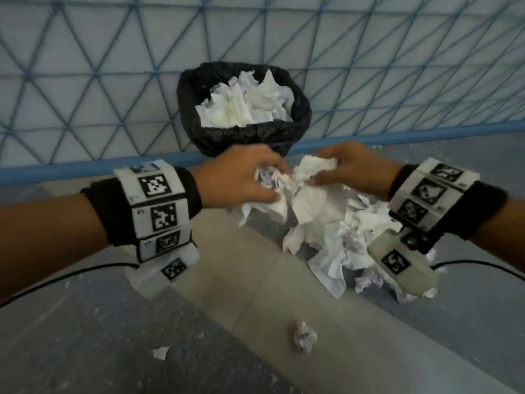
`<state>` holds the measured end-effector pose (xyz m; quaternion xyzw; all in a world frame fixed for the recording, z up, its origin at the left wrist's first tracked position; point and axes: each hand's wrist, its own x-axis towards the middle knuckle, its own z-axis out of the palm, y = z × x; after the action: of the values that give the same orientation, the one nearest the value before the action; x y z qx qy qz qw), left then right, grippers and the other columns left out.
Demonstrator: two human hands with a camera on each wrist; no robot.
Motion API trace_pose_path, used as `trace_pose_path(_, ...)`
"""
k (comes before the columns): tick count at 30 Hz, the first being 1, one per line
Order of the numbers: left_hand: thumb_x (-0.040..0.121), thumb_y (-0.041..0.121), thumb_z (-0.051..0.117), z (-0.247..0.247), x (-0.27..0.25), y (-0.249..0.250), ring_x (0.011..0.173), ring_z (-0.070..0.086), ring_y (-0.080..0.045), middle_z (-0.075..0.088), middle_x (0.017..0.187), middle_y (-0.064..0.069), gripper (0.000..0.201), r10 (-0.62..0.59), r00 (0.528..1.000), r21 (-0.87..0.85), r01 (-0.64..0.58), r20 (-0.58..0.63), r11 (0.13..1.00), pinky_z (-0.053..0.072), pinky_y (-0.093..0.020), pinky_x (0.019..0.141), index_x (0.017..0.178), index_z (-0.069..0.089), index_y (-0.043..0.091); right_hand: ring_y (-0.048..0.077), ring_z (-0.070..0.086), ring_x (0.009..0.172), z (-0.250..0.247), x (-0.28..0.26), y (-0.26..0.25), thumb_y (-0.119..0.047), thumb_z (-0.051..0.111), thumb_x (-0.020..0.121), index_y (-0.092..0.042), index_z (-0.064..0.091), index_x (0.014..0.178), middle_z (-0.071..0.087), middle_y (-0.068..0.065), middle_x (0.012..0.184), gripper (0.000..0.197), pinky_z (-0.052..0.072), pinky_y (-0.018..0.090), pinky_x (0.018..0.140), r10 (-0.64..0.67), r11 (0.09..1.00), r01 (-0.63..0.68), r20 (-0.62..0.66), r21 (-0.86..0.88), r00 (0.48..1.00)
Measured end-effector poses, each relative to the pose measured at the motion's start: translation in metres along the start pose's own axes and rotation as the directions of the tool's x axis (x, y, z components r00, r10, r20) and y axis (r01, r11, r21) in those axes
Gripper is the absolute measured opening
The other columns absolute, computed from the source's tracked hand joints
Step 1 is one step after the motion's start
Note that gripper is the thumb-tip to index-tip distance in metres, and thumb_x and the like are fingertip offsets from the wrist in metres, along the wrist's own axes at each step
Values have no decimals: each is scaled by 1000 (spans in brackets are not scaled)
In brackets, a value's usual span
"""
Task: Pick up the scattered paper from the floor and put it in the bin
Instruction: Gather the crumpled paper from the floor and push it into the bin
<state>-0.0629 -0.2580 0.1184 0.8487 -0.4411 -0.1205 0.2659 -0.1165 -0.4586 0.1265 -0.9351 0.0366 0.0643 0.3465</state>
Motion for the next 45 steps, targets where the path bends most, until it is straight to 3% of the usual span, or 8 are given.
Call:
trace_pose_path(7, 82, 27, 67, -77, 47, -9, 98, 46, -8, 52, 112, -2, 44, -163, 784, -105, 125, -599, 987, 35, -2, 64, 120, 54, 9, 18, 52, 89, -32, 70, -66, -20, 72, 66, -25, 46, 83, 53, 6, 95, 31, 49, 38, 83, -109, 961, 214, -469, 177, 877)
trace_pose_path(10, 86, 31, 61, -73, 64, -40, 119, 48, -23, 41, 132, -12, 53, -354, 703, -183, 309, -617, 933, 36, -17, 97, 129, 43, 6, 15, 46, 85, -21, 106, -81, -6, 60, 79, -17, 32, 93, 48, 5, 98, 33, 38, 26, 70, -197, 966, 259, -603, 17, 773)
trace_pose_path(17, 89, 37, 39, -45, 72, -62, 139, 26, -35, 31, 150, -11, 56, -449, 854, 94, 486, -263, 869, 19, -47, 117, 139, 37, 12, 32, 51, 118, 7, 133, -56, -14, 56, 88, 0, 55, 118, 54, 20, 129, 33, 40, 32, 96, -71, 863, 25, -73, -505, 995)
trace_pose_path(21, 93, 26, 38, -45, 68, -72, 135, 29, -31, 40, 143, -6, 40, -439, 880, 456, 470, -179, 756, 18, -48, 112, 128, 52, 14, 29, 52, 111, 11, 128, -60, -29, 46, 94, 0, 58, 118, 56, 19, 130, 39, 37, 34, 101, 33, 856, 18, 90, -516, 995)
trace_pose_path(27, 96, 22, 41, -46, 76, -55, 120, 52, -31, 58, 128, -17, 36, -462, 885, 326, 452, -50, 830, 41, -33, 97, 119, 58, 1, 34, 46, 125, 17, 126, -61, -38, 37, 97, 3, 49, 126, 49, 22, 135, 52, 36, 33, 101, 131, 840, -1, 201, -542, 971)
trace_pose_path(34, 86, 26, 52, -77, 65, -62, 107, 61, -30, 69, 116, -12, 28, -315, 854, 123, 395, -414, 910, 48, -35, 92, 104, 72, 16, 34, 53, 111, -5, 128, -74, -26, 58, 83, -8, 61, 105, 55, 19, 120, 29, 42, 33, 83, -219, 828, 68, -209, -556, 953)
trace_pose_path(40, 89, 19, 50, -56, 60, -59, 110, 58, -36, 65, 121, -16, 31, -347, 917, 316, 395, -199, 863, 46, -37, 93, 109, 70, 7, 24, 27, 140, 20, 120, -71, -26, 28, 101, -7, 22, 144, 25, 12, 154, 47, 17, 20, 104, -64, 840, 120, 124, -529, 990)
trace_pose_path(45, 82, 21, 42, -44, 45, -51, 119, 52, -34, 57, 131, -14, 44, -135, 876, 276, 288, -464, 917, 41, -42, 102, 122, 59, 16, 27, 49, 123, 7, 91, -66, -32, 30, 100, -8, 55, 114, 55, 16, 132, 37, 33, 30, 97, -276, 892, 200, -138, -406, 951)
